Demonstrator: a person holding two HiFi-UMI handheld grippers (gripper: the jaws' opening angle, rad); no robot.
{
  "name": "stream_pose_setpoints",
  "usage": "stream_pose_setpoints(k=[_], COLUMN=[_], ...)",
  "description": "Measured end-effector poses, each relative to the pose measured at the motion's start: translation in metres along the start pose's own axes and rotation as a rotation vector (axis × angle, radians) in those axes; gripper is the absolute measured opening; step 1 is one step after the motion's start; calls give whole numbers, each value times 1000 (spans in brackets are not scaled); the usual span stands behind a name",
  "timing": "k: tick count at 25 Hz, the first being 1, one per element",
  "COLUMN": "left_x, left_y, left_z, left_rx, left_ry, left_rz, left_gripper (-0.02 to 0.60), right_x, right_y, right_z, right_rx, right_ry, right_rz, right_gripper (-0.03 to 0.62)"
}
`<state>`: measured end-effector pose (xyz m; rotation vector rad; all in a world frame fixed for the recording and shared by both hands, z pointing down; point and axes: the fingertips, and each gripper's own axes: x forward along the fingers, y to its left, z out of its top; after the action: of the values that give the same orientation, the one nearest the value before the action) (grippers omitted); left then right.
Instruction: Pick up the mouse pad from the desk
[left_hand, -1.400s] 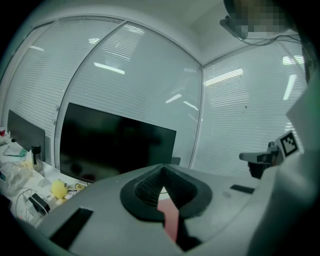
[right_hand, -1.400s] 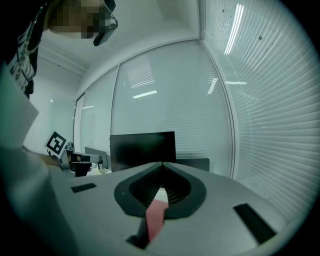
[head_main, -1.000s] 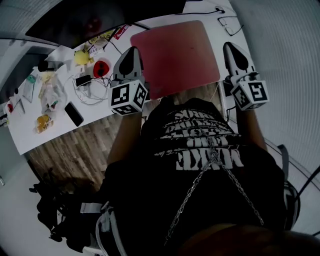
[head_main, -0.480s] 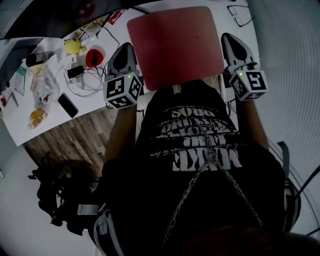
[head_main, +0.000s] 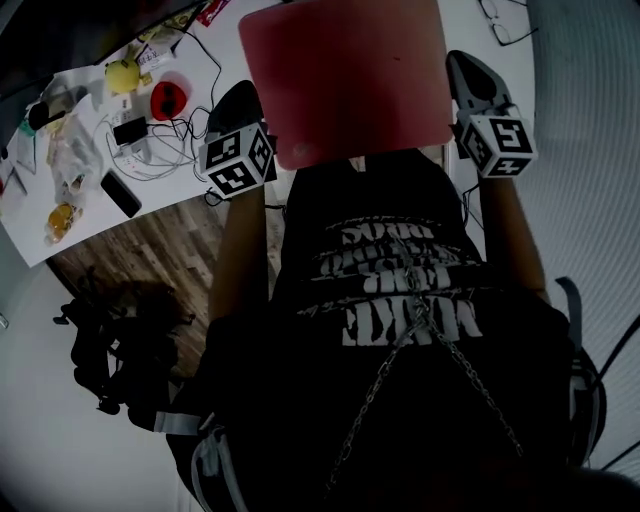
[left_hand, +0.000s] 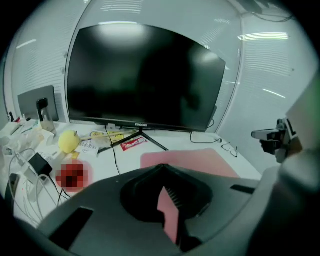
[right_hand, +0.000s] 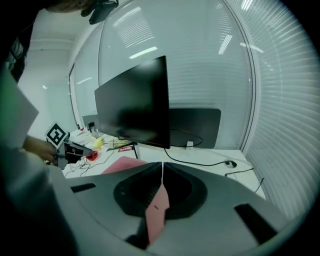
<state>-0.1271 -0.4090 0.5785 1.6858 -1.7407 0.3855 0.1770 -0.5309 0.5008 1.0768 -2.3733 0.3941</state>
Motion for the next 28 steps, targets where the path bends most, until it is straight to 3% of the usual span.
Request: stream_pose_setpoints(k=[5,9,14,17,23,28], left_x=[28,45,62,74,88,88], left_y=[4,5,12,12,18,18], left_z=[-36,-63,-89,-105,-120,-121], left_rx=[-26,-35,-8,26,28,38], left_ry=[118,198,243,303,339,310], left_rz=[0,13,52,38,74,99], left_gripper=[23,143,201,235,271,273], right_x=[19,35,55,68,83,89], right_y=[-21,-35,-50,-53,-58,-55], right_z=[-45,-80,-126,-149,-181,-204], right_rx=[10,34,43,69,65,69], right_ry=[83,186,281,324,380,438], right_rz=[5,31,30,50,34,24], right_gripper=[12,163,231,260,276,288])
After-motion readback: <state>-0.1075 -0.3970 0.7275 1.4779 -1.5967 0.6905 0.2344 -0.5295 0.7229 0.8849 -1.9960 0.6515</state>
